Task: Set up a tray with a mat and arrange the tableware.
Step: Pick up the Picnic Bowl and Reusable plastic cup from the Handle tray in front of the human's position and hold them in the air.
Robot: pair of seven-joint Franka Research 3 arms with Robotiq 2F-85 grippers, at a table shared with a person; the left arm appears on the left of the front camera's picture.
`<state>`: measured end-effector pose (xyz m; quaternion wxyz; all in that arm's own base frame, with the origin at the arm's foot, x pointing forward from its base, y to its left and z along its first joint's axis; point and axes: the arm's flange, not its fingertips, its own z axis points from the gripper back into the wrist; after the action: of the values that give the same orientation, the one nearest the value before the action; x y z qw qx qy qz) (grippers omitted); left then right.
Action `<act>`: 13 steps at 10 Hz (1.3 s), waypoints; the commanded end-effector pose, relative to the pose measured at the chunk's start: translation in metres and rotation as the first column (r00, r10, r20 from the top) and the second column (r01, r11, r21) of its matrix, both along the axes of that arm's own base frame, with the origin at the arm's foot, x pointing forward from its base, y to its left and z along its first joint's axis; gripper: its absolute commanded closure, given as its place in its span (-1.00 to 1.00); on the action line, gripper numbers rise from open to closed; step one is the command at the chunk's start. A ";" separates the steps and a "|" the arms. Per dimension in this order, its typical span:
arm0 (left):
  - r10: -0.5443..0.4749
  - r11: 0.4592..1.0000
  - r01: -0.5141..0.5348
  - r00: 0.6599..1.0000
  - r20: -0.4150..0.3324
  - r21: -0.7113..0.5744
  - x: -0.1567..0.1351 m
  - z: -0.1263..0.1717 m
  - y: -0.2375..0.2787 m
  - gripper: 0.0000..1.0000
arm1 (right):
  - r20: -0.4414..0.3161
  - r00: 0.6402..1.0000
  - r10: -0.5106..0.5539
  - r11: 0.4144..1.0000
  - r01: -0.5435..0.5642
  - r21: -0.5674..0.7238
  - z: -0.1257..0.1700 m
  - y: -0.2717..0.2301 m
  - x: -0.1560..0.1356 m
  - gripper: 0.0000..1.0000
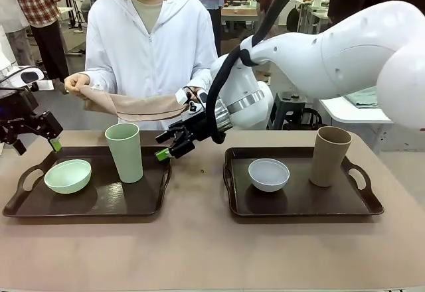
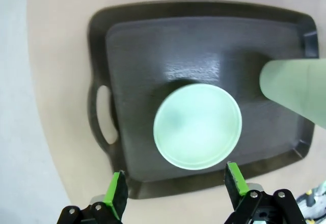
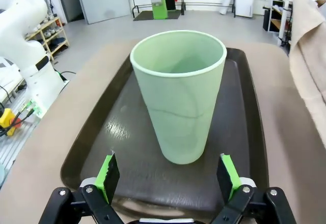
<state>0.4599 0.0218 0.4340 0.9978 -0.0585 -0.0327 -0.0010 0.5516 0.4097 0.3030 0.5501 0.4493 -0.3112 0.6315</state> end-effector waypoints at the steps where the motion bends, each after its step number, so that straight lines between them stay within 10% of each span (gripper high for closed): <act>1: 0.061 0.996 -0.062 0.998 0.017 0.058 0.003 -0.012 0.005 -1.00 | -0.022 1.000 -0.009 1.000 0.009 -0.002 -0.006 0.020 0.007 -1.00; 13: 0.092 0.992 -0.089 0.995 -0.027 0.084 0.023 -0.043 0.014 -1.00 | -0.070 0.996 0.047 0.996 -0.052 -0.070 -0.022 0.080 0.019 -1.00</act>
<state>0.4765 0.0398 0.3934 0.9987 -0.0360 -0.0199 0.0306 0.5633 0.4791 0.2801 0.5560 0.4591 -0.2703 0.6380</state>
